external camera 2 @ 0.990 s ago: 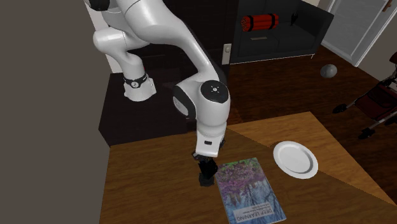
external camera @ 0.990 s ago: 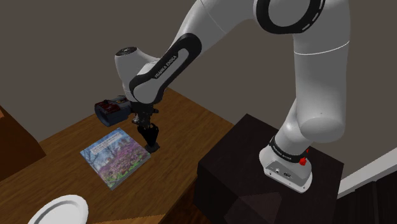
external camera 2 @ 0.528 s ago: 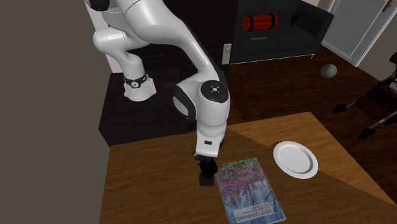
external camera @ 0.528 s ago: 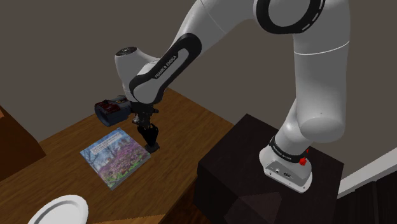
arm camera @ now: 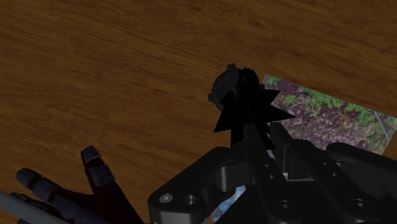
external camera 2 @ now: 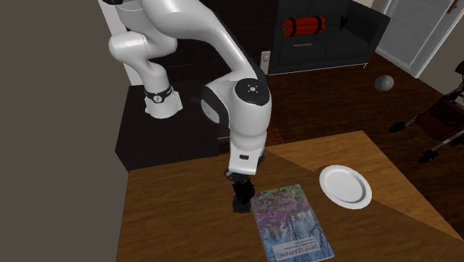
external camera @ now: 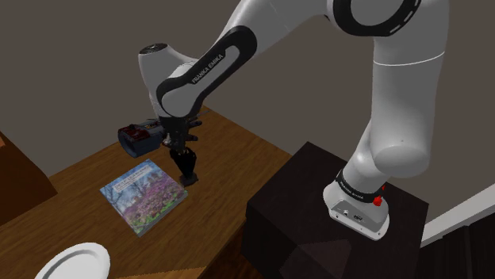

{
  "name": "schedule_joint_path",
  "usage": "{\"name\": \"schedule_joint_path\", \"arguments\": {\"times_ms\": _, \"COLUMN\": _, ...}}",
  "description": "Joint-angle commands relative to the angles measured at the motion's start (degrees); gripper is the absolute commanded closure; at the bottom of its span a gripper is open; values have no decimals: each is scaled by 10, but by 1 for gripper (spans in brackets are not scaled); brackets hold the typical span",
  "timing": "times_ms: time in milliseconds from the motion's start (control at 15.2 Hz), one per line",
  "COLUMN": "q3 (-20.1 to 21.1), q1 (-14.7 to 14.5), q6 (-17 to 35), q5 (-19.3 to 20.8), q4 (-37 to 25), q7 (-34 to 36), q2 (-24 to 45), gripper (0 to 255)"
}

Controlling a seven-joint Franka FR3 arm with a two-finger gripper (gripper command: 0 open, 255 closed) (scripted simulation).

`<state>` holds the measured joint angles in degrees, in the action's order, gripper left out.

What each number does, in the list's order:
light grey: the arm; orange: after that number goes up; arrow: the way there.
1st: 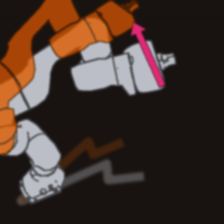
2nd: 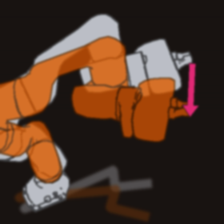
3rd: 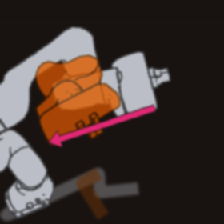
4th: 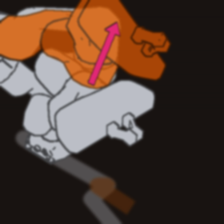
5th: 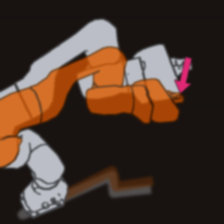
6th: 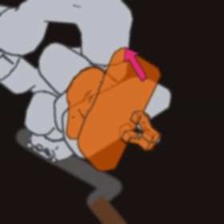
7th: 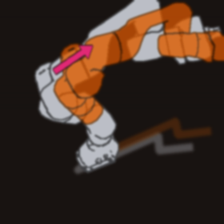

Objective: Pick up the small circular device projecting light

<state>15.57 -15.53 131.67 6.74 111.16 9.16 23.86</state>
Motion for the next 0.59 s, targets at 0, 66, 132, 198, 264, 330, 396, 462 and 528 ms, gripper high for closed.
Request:
{"name": "schedule_joint_path", "arguments": {"times_ms": 0, "q3": 2, "q1": 1, "q6": -12, "q5": -3, "q4": -2, "q7": -2, "q2": -10, "gripper": 255}}
{"name": "schedule_joint_path", "arguments": {"times_ms": 66, "q3": 3, "q1": 2, "q6": -18, "q5": -5, "q4": -4, "q7": -3, "q2": -14, "gripper": 255}}
{"name": "schedule_joint_path", "arguments": {"times_ms": 132, "q3": 4, "q1": 3, "q6": -24, "q5": -7, "q4": -5, "q7": -4, "q2": -19, "gripper": 255}}
{"name": "schedule_joint_path", "arguments": {"times_ms": 198, "q3": 5, "q1": 3, "q6": -30, "q5": -9, "q4": -7, "q7": -5, "q2": -24, "gripper": 255}}
{"name": "schedule_joint_path", "arguments": {"times_ms": 264, "q3": 5, "q1": 4, "q6": -36, "q5": -10, "q4": -9, "q7": -6, "q2": -28, "gripper": 255}}
{"name": "schedule_joint_path", "arguments": {"times_ms": 330, "q3": 6, "q1": 5, "q6": -43, "q5": -12, "q4": -11, "q7": -7, "q2": -33, "gripper": 255}}
{"name": "schedule_joint_path", "arguments": {"times_ms": 396, "q3": 7, "q1": 5, "q6": -49, "q5": -14, "q4": -13, "q7": -8, "q2": -37, "gripper": 255}}
{"name": "schedule_joint_path", "arguments": {"times_ms": 462, "q3": 7, "q1": 5, "q6": -50, "q5": -14, "q4": -13, "q7": -8, "q2": -38, "gripper": 255}}
{"name": "schedule_joint_path", "arguments": {"times_ms": 528, "q3": 7, "q1": 5, "q6": -50, "q5": -14, "q4": -13, "q7": -8, "q2": -38, "gripper": 255}}
